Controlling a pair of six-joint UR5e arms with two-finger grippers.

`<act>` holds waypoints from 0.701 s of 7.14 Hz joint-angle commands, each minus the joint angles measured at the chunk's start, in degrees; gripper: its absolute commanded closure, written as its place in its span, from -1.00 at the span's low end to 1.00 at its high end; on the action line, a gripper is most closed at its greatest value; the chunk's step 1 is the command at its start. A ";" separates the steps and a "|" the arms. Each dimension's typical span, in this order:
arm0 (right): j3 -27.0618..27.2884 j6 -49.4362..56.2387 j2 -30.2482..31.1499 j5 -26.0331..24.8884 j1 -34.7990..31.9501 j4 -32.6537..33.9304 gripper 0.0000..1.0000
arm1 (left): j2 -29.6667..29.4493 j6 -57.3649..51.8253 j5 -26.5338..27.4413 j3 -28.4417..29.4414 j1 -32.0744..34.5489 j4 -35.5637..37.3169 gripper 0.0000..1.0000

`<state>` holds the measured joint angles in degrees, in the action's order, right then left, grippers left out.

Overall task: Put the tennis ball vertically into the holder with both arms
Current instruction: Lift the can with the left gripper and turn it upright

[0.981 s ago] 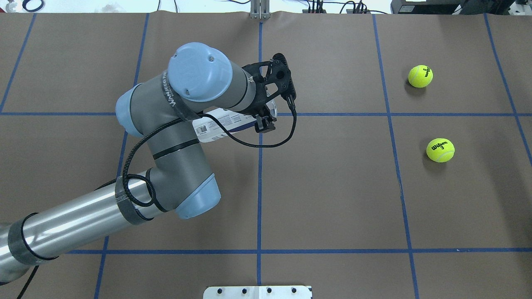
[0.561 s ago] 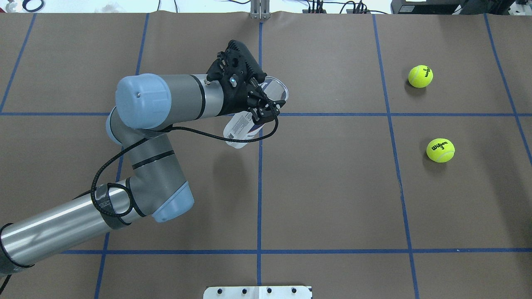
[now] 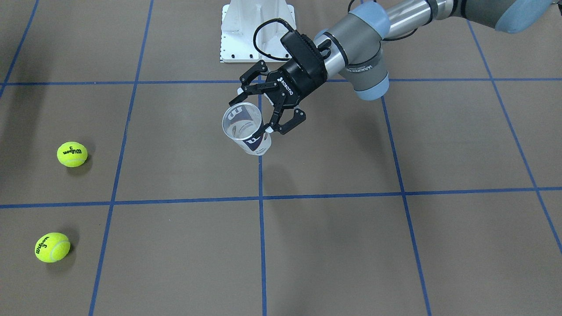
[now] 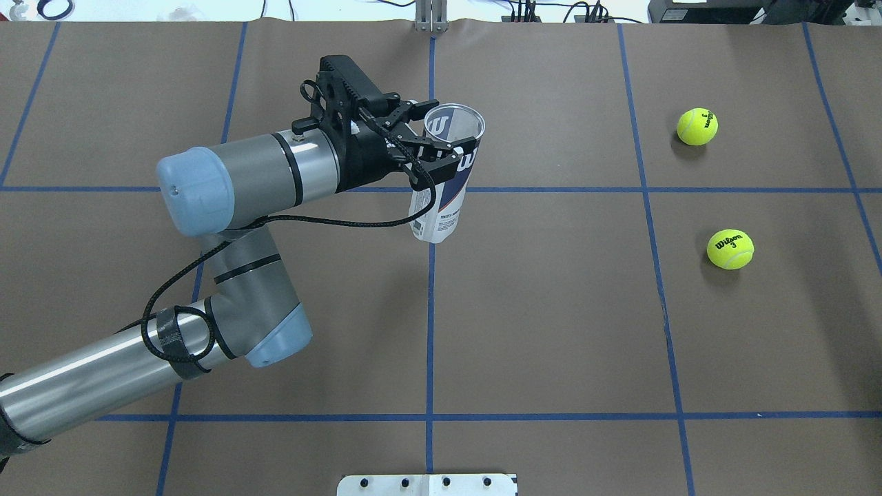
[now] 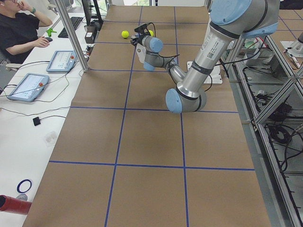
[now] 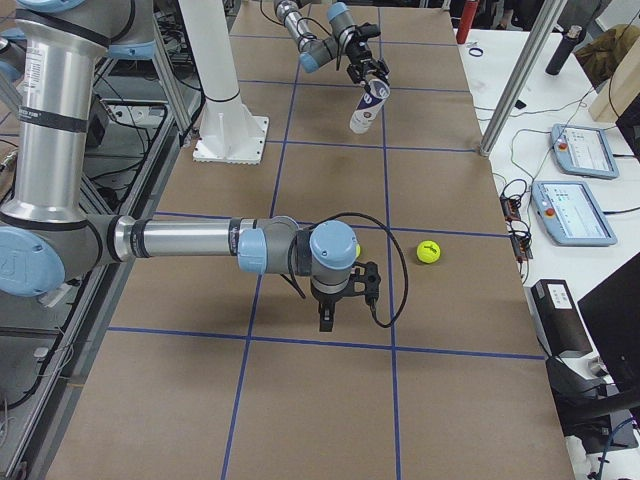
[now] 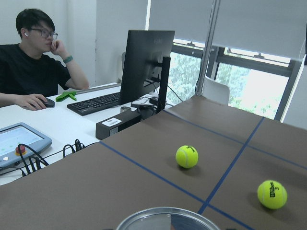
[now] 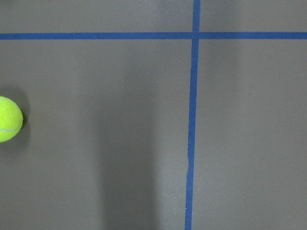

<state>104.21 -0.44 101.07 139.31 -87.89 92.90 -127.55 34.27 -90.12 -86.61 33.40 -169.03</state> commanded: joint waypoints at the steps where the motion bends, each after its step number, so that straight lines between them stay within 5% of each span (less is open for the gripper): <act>1: 0.02 0.00 0.00 0.00 0.00 0.00 -1.00 | 4.83 0.02 1.09 0.38 0.09 -7.95 0.10; 3: 0.02 0.00 0.00 0.00 0.00 0.00 -1.00 | 6.00 -0.25 5.54 2.65 0.18 -12.19 -0.09; 5: 0.11 0.00 0.00 -0.09 0.00 0.00 -1.00 | 9.24 -0.34 7.76 7.30 -0.44 -22.78 -0.04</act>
<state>104.26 -0.44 101.07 139.25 -87.89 92.90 -120.06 33.98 -83.93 -82.29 33.24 -185.62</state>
